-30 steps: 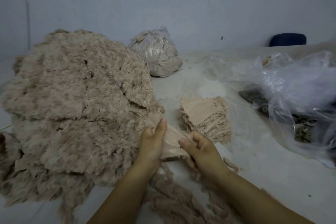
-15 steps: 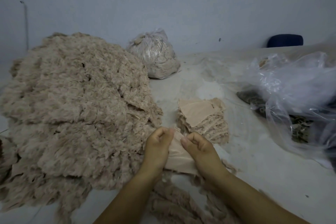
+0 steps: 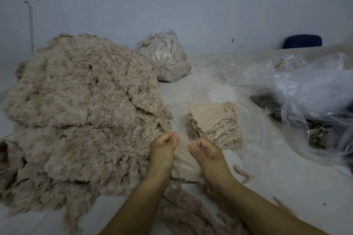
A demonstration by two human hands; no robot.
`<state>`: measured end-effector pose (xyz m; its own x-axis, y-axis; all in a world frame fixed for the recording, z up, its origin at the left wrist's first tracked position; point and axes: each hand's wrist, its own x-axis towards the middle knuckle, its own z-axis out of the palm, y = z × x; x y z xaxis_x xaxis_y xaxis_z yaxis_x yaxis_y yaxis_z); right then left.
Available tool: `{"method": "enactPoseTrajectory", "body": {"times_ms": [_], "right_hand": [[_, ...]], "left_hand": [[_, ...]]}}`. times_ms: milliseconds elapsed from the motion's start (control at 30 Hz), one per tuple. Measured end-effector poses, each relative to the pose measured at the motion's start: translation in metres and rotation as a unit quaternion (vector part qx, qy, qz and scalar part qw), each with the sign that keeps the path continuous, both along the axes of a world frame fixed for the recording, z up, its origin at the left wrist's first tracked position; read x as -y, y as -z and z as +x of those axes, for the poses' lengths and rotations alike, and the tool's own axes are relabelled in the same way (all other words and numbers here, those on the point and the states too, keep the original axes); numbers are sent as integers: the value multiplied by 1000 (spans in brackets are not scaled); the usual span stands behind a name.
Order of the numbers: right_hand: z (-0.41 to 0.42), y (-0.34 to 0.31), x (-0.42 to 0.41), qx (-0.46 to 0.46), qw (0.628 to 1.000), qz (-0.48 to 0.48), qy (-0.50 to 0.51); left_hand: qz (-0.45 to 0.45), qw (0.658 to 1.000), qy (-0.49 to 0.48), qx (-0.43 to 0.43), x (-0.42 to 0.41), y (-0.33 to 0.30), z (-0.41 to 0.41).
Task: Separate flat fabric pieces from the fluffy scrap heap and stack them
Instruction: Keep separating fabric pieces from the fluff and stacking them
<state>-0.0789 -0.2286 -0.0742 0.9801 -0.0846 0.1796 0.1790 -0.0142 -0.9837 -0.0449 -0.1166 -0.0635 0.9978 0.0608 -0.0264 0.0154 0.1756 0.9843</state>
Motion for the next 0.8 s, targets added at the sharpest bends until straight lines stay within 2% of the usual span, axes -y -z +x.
{"method": "enactPoseTrajectory", "body": {"times_ms": [100,367,467,667,733,800], "right_hand": [[-2,-1,0,-13,999,34,-5],[-5,-5,0,-18,998,59,6],[-5,-5,-1,-28,998,51,10],[-6,-6,5,-28,998,54,14],[-6,-7,7,-33,998,60,-1],[-6,-8,7,-32,997,57,-28]], "left_hand": [[-26,999,0,-31,1,-1,1],[-94,994,-13,-50,-1,-6,-1],[-84,995,-14,-54,-1,-6,-2],[-84,990,-97,-50,-18,0,13],[-49,996,-62,-40,-21,1,15],[-31,998,18,-56,-17,-1,12]]}}
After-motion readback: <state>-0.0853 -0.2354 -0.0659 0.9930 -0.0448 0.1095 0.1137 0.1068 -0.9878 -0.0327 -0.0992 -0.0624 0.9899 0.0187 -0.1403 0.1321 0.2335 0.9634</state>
